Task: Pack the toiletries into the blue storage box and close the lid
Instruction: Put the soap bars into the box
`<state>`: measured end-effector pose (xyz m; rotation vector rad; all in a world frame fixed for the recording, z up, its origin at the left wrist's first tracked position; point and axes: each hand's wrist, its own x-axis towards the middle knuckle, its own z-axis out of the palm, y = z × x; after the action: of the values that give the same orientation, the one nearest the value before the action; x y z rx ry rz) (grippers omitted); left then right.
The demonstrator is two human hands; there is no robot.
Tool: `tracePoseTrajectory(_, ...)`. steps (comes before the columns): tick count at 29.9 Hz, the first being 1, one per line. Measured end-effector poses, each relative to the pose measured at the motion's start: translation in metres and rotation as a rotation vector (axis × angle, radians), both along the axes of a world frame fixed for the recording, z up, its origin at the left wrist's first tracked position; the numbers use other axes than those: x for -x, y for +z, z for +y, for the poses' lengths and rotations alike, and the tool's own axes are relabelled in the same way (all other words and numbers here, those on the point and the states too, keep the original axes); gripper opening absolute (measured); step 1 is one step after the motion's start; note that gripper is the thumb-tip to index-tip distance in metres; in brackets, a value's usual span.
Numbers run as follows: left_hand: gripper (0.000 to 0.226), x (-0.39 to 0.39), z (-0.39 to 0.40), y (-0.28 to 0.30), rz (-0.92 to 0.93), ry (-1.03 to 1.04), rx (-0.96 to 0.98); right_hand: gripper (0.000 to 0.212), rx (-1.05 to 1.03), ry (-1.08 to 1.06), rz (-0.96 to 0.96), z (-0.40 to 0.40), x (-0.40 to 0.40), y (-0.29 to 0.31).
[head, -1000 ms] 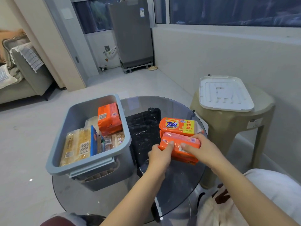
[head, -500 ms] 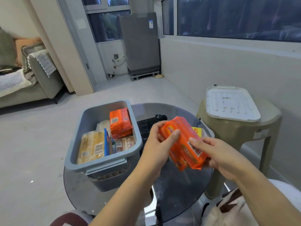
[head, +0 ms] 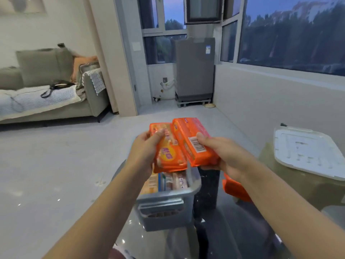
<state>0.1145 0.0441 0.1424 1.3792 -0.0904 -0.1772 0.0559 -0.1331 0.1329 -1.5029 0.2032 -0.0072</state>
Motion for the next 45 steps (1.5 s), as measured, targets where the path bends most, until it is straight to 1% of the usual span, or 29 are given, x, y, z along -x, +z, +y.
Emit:
tracePoseTrajectory(2,0.011,-0.014,0.018,-0.002,-0.022,0.111,-0.005,0.036,-0.057,0.019,0.069,0.012,-0.027,0.000)
tracePoseTrajectory(5,0.007,-0.031,0.044,-0.008,-0.076,0.194,-0.046,0.026,-0.088,0.051,0.171,0.028,-0.065,0.000)
tracePoseTrajectory(7,0.009,-0.040,0.057,-0.012,-0.072,0.233,-0.057,0.018,-0.065,0.062,0.214,0.040,-0.086,0.000)
tracePoseTrajectory(9,0.008,-0.048,0.068,-0.017,-0.029,0.268,-0.037,0.010,-0.037,0.049,0.235,0.054,-0.107,-0.002)
tracePoseTrajectory(11,0.008,-0.054,0.075,-0.024,0.004,0.287,-0.011,0.008,0.028,0.041,0.255,0.069,-0.125,-0.003)
tracePoseTrajectory(12,0.007,-0.058,0.079,-0.027,0.015,0.292,0.008,0.012,0.089,0.033,0.262,0.076,-0.134,-0.004)
tracePoseTrajectory(14,0.006,-0.063,0.083,-0.034,0.051,0.277,0.055,0.018,0.284,-0.006,0.258,0.086,-0.149,-0.006)
tracePoseTrajectory(17,0.008,-0.071,0.087,-0.044,0.095,0.230,0.130,0.015,0.579,-0.039,0.241,0.097,-0.163,-0.009)
tracePoseTrajectory(19,0.011,-0.074,0.089,-0.049,0.104,0.218,0.162,0.018,0.725,0.012,0.272,0.104,-0.168,-0.013)
tracePoseTrajectory(21,0.016,-0.076,0.091,-0.054,0.120,0.205,0.206,0.025,0.889,0.115,0.329,0.106,-0.172,-0.015)
tracePoseTrajectory(22,0.018,-0.077,0.092,-0.056,0.128,0.199,0.212,0.027,0.948,0.170,0.354,0.105,-0.173,-0.015)
tracePoseTrajectory(24,0.018,-0.078,0.092,-0.058,0.119,0.182,0.198,0.028,0.994,0.257,0.406,0.102,-0.176,-0.015)
tracePoseTrajectory(26,0.018,-0.079,0.092,-0.058,0.106,0.164,0.170,0.032,1.074,0.284,0.423,0.100,-0.181,-0.017)
tracePoseTrajectory(28,0.019,-0.080,0.092,-0.058,0.109,0.160,0.158,0.041,1.187,0.297,0.437,0.098,-0.185,-0.020)
tracePoseTrajectory(30,0.018,-0.080,0.093,-0.058,0.114,0.160,0.162,0.045,1.261,0.282,0.420,0.095,-0.188,-0.022)
tracePoseTrajectory(35,0.018,-0.077,0.092,-0.055,0.107,0.167,0.144,0.038,1.143,0.226,0.258,0.085,-0.184,-0.024)
tracePoseTrajectory(37,0.017,-0.077,0.091,-0.054,0.096,0.163,0.142,0.033,1.077,0.174,0.105,0.083,-0.180,-0.021)
tracePoseTrajectory(38,0.016,-0.077,0.090,-0.053,0.086,0.161,0.143,0.031,0.978,0.155,0.017,0.082,-0.176,-0.018)
tracePoseTrajectory(39,0.015,-0.077,0.088,-0.052,0.074,0.162,0.144,0.032,0.818,0.169,-0.039,0.082,-0.172,-0.014)
tracePoseTrajectory(41,0.012,-0.080,0.084,-0.050,0.045,0.172,0.129,0.039,0.452,0.321,-0.016,0.084,-0.163,-0.005)
tracePoseTrajectory(42,0.012,-0.081,0.081,-0.049,0.033,0.181,0.112,0.043,0.341,0.408,0.013,0.086,-0.159,-0.003)
tracePoseTrajectory(44,0.014,-0.084,0.075,-0.047,0.016,0.183,0.090,0.040,0.290,0.502,0.016,0.087,-0.155,-0.004)
tracePoseTrajectory(45,0.014,-0.085,0.072,-0.046,0.012,0.173,0.090,0.038,0.292,0.489,0.009,0.087,-0.155,-0.005)
